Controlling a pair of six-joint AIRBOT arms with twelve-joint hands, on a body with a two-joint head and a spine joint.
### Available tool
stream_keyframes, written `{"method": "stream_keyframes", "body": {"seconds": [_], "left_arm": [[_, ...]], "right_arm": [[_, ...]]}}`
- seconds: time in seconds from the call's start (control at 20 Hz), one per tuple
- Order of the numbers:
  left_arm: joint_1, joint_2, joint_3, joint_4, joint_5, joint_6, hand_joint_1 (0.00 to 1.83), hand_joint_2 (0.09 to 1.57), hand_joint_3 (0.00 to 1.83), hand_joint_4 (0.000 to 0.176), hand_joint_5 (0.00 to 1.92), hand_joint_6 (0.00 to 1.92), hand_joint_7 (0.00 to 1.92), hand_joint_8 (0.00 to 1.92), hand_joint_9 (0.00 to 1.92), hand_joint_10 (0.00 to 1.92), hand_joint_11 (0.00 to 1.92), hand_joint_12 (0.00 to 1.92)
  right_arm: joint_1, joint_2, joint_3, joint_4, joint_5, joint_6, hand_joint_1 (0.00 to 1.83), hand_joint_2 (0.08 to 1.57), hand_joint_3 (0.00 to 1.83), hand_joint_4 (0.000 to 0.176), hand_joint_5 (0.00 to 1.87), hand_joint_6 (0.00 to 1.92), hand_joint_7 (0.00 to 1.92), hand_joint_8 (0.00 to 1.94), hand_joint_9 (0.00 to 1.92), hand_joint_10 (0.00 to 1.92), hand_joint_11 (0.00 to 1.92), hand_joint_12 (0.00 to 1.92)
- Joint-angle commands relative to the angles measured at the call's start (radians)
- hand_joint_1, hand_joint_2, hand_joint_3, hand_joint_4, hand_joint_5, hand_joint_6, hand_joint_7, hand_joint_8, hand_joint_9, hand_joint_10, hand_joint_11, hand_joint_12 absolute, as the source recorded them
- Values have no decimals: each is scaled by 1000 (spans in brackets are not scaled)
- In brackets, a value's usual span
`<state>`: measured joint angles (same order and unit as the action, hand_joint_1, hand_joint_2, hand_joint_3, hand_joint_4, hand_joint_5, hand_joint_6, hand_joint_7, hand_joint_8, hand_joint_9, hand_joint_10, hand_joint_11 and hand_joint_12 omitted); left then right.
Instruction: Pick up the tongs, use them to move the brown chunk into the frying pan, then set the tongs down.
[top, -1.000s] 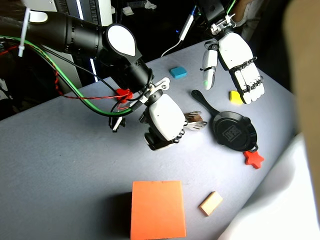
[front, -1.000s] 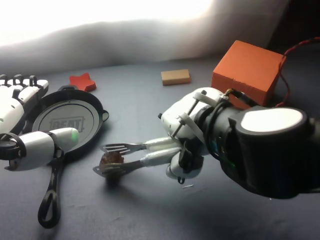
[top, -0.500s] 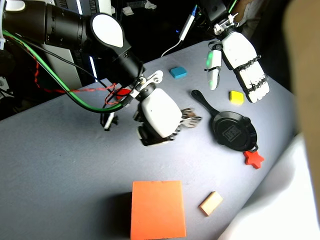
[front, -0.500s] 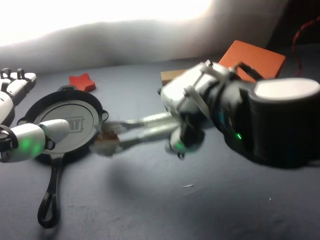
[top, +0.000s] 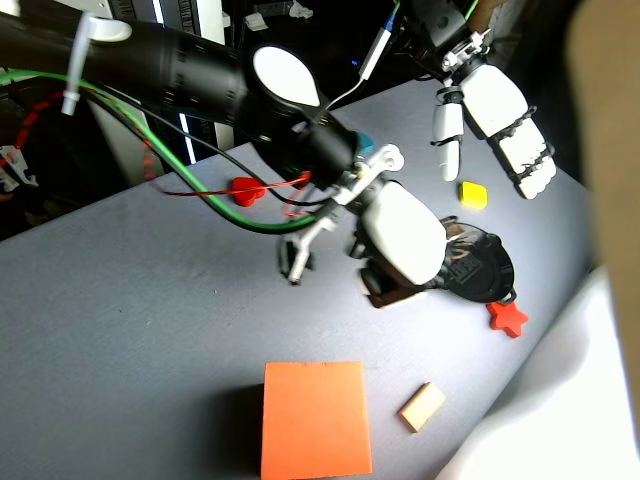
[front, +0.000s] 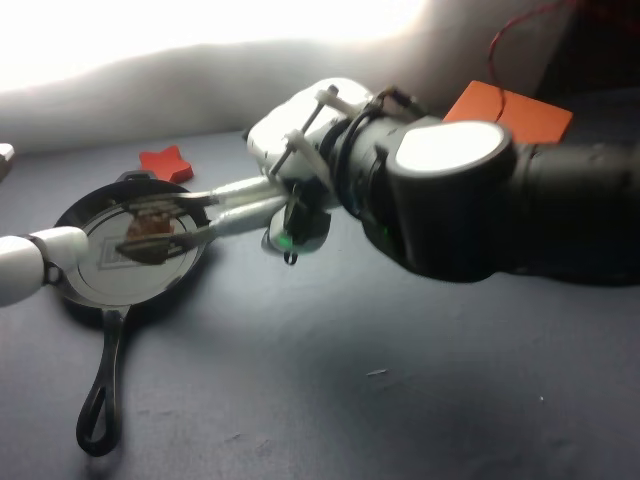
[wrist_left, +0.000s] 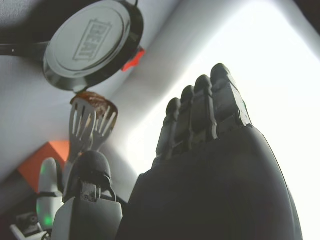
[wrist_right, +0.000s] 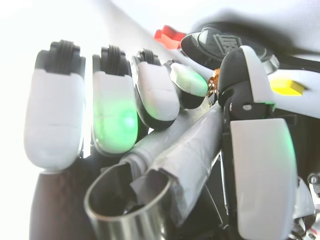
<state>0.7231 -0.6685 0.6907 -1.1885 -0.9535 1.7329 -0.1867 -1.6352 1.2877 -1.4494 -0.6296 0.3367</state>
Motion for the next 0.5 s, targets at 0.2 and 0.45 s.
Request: {"method": "stream_keyframes", "body": {"seconds": [0.2, 0.45], "left_arm": [[12, 20, 10, 32, -126, -6, 0, 1238, 0, 2, 0, 0, 13, 1, 17, 6, 20, 9], [15, 20, 12, 33, -126, -6, 0, 1235, 0, 0, 10, 4, 28, 7, 26, 8, 30, 18]], "right_arm": [[-18, -74, 130, -90, 33, 61, 977, 1406, 9, 176, 1321, 1921, 1509, 1941, 1630, 1921, 1625, 1921], [-20, -95, 182, -93, 47, 73, 917, 1424, 5, 176, 1240, 1921, 1471, 1941, 1609, 1921, 1618, 1921]]}}
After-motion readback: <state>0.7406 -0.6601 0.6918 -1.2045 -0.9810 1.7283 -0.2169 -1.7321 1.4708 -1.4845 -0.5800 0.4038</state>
